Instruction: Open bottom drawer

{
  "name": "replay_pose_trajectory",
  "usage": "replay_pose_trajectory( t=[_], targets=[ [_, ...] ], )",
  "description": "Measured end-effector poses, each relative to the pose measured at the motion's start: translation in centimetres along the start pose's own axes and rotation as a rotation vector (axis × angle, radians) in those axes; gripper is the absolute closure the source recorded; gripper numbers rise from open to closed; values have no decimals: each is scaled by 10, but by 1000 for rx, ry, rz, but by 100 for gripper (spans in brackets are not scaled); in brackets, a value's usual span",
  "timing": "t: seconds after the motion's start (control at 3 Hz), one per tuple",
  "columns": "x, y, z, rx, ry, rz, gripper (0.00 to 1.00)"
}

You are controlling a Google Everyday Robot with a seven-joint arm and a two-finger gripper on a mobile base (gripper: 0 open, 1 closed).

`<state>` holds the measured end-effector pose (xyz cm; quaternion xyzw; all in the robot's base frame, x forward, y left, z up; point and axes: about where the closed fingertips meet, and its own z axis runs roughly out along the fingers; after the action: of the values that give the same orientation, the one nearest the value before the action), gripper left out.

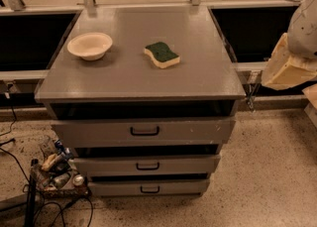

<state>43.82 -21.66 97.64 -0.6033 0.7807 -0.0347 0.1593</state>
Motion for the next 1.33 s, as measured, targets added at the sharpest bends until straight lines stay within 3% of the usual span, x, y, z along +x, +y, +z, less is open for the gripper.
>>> replay_pose_trajectory(
  t=[0.67,1.33],
  targets=[
    [7,25,25,8,-91,93,100],
    [24,55,100,-66,-125,201,100]
  ],
)
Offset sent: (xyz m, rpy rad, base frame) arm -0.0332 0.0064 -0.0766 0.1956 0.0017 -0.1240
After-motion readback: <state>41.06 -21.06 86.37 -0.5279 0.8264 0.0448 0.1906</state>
